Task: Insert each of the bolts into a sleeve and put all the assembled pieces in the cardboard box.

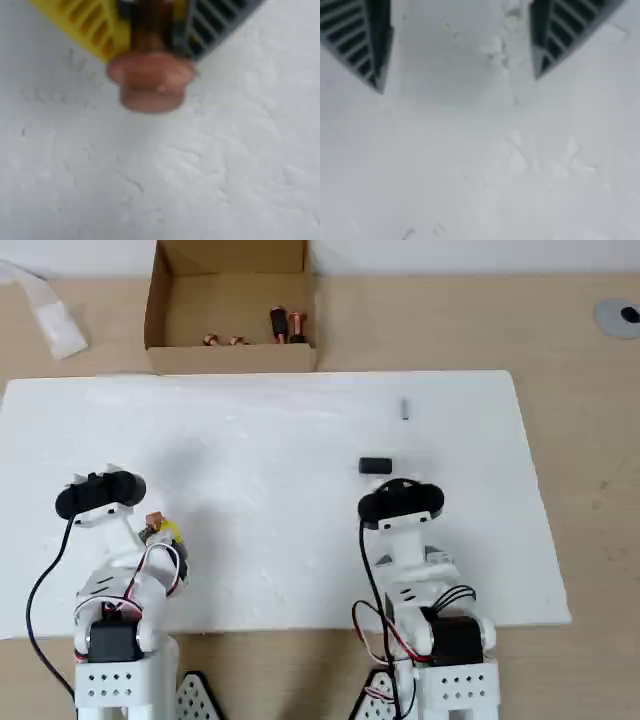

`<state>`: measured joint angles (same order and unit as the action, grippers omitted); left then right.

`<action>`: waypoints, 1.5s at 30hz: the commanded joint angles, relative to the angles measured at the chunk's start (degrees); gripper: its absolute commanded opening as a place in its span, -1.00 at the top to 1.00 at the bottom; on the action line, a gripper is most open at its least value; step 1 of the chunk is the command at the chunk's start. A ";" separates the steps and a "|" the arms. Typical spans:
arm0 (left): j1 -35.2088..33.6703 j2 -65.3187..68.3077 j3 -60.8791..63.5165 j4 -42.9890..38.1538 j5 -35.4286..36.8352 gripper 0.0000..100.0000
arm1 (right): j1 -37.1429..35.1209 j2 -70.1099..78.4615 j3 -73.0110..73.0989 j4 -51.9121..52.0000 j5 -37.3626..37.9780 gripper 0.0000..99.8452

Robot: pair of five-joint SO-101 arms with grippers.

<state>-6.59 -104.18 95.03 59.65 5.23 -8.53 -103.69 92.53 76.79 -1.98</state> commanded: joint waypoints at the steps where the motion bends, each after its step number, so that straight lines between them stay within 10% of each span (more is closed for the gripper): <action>1: 0.62 -0.48 -0.35 -0.79 -0.26 0.99 | 0.40 -5.93 -0.13 -1.23 0.44 0.54; 45: 0.88 -0.48 -0.35 -0.79 -0.09 0.99 | -5.58 -5.93 0.04 -1.85 0.18 0.54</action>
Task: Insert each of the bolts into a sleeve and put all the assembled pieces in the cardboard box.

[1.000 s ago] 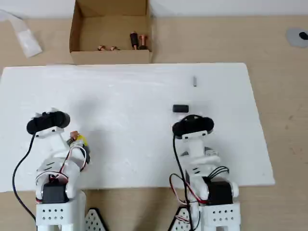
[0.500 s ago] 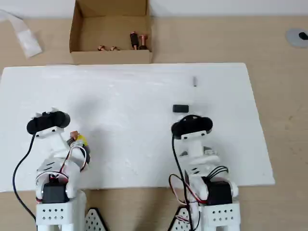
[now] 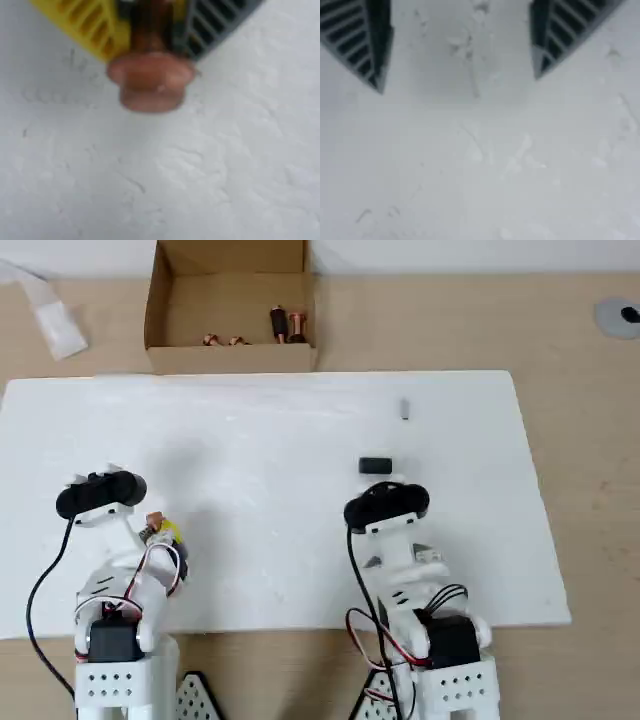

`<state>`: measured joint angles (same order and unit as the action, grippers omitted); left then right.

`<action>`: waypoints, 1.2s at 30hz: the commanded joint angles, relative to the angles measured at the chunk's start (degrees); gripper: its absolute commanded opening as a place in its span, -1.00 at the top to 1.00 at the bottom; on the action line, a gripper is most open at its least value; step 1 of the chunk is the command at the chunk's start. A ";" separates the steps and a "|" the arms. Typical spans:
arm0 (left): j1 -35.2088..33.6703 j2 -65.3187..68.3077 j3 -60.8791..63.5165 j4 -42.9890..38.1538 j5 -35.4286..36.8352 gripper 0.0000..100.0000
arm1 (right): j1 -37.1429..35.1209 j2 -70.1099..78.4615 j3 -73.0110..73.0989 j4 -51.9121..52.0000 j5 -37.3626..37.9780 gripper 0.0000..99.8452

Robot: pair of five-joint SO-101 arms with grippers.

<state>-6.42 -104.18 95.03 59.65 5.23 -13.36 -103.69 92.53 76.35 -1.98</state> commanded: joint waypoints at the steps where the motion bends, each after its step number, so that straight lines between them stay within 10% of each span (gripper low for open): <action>1: 0.70 -0.48 -0.35 -0.79 -0.09 0.99 | -0.75 -5.93 0.04 -1.41 0.18 0.54; 20: -0.09 -0.48 -0.35 -0.88 -0.35 0.99 | 0.57 0.66 -7.69 -4.75 6.42 0.54; 36: -7.21 -0.31 -2.81 -4.75 -7.12 1.00 | 1.45 85.76 -79.16 -3.78 6.86 0.54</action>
<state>-12.40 -104.18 95.12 54.64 -1.63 -13.36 -31.16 26.51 71.78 3.82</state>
